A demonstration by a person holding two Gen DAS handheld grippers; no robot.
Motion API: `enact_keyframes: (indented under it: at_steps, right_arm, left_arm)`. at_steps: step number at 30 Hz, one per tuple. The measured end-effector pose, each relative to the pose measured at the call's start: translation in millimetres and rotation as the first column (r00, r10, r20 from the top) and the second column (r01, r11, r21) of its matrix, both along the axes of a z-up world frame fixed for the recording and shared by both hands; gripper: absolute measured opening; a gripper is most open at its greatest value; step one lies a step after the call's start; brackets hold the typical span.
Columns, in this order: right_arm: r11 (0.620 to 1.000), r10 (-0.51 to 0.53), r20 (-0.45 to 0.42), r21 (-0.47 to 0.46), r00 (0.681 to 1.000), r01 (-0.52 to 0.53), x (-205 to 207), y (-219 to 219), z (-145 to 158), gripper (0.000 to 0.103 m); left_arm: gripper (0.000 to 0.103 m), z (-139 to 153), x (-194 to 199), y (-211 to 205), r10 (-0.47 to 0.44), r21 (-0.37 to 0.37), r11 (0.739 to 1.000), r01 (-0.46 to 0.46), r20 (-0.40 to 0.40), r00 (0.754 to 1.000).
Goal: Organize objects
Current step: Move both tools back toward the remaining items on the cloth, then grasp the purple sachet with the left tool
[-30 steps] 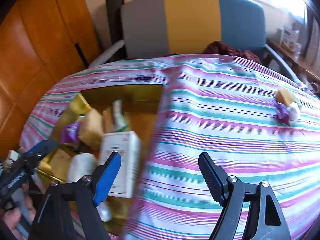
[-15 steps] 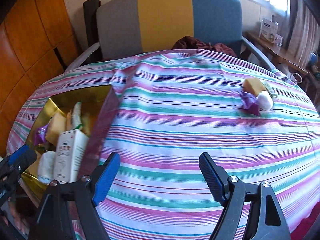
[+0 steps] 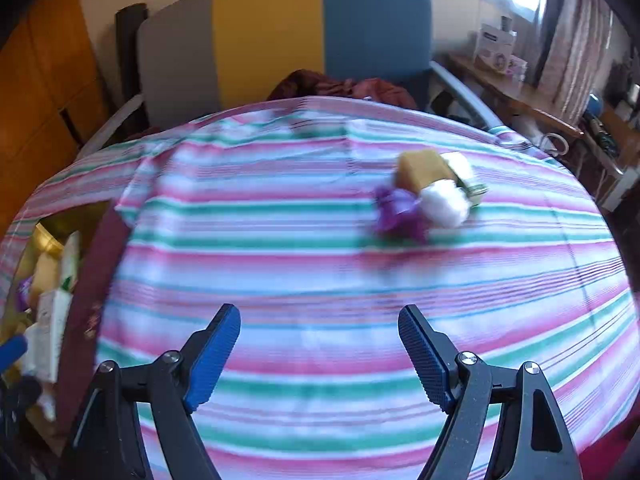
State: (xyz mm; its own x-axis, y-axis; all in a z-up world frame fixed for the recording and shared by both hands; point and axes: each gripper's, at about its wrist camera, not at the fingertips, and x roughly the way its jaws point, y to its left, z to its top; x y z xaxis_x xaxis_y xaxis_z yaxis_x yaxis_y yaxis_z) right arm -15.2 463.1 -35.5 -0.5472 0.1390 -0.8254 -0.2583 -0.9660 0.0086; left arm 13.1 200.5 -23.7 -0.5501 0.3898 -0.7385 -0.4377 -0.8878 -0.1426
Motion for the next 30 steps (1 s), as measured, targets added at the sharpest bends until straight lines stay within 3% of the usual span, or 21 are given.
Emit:
enact_keyframes:
  at_steps: [4, 11, 13, 17, 24, 30]
  right_arm:
    - [0.999, -0.030, -0.035, 0.025, 0.999, 0.030, -10.9, 47.2, 4.9, 0.082]
    - [0.981, -0.186, -0.143, 0.027, 0.972, 0.192, -2.2, 139.4, -3.7, 0.087]
    - [0.969, -0.247, -0.089, -0.002, 0.965, 0.248, 1.1, 157.5, -16.6, 0.088]
    - [0.947, -0.317, -0.048, -0.065, 0.947, 0.314, 1.7, 180.2, -23.4, 0.088]
    - [0.928, -0.371, -0.028, -0.052, 0.928, 0.369, 3.8, 192.4, -25.3, 0.088]
    - [0.915, -0.402, -0.038, -0.048, 0.915, 0.400, 7.5, 200.5, -23.5, 0.088]
  left_arm:
    - [0.064, -2.3, 0.1, 22.6, -0.044, -0.026, 0.999, 0.044, 0.009, 0.999]
    - [0.064, -7.7, -9.6, 78.2, -0.129, -0.044, 0.991, 0.130, 0.020, 0.991]
    - [0.064, -11.3, -15.0, 98.5, -0.168, -0.045, 0.985, 0.168, 0.015, 0.986]
    - [0.064, -22.7, -39.7, 147.8, -0.200, -0.013, 0.980, 0.200, 0.044, 0.979]
    - [0.064, -43.1, -83.0, 240.8, -0.237, -0.027, 0.971, 0.238, 0.034, 0.971]
    - [0.064, -57.1, -112.1, 288.3, -0.223, -0.032, 0.974, 0.224, 0.026, 0.975]
